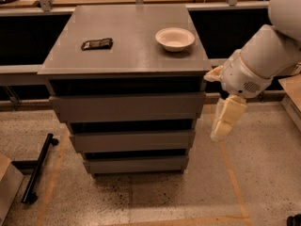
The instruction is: Open middle drawer
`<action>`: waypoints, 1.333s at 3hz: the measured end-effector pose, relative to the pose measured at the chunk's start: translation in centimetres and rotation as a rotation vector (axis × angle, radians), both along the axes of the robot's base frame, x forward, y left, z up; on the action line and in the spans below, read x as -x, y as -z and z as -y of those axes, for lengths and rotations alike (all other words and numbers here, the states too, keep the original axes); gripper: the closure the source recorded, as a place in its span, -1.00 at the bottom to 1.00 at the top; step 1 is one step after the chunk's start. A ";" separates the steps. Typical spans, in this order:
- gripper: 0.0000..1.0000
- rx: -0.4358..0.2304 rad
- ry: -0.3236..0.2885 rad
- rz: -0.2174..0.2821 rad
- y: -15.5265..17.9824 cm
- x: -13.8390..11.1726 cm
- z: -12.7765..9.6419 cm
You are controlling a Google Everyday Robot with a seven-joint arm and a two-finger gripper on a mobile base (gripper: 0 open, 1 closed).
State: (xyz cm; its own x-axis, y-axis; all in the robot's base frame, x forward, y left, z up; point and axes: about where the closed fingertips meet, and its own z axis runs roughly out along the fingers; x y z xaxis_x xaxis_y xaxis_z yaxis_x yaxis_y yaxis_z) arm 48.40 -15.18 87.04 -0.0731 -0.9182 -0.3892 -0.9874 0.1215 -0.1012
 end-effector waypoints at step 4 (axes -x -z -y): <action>-1.00 -0.125 0.000 -0.041 7.3 -3.3 -3.4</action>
Offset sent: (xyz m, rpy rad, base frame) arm 0.0317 0.0238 -0.0281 0.0305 0.0054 0.0377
